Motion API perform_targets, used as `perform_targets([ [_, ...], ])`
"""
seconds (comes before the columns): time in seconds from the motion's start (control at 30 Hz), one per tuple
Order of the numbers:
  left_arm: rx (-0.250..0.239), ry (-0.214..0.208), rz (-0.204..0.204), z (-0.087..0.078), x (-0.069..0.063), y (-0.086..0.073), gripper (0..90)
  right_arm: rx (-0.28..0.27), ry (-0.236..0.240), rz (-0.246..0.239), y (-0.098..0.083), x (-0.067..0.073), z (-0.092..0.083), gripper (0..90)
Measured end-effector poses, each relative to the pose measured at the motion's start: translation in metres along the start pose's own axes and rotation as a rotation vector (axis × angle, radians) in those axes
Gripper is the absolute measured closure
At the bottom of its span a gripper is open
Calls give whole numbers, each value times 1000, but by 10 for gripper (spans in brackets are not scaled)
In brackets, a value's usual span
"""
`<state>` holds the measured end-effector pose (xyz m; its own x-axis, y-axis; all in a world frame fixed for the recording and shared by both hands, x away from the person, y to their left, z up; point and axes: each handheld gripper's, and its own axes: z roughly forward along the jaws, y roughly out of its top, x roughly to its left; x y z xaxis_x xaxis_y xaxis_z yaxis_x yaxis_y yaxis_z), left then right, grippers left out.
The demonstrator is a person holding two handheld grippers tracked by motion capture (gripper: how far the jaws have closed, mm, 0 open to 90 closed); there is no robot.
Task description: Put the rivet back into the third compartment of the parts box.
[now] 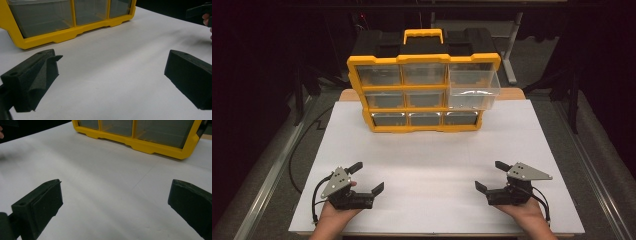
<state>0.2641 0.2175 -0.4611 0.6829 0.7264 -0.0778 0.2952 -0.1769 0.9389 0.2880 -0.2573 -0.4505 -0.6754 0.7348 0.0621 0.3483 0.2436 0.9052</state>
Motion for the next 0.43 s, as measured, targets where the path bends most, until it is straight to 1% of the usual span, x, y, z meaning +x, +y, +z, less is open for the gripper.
perform_targets([
  [0.13,1,8,1,-1,-2,0,4,4,-2,-5,-2,0,2,0],
  [0.27,-9,6,6,-3,-4,0,4,-28,-11,-12,0,3,-2,0],
  [0.43,-13,5,7,-3,-3,0,4,-32,-26,0,0,0,-3,0],
])
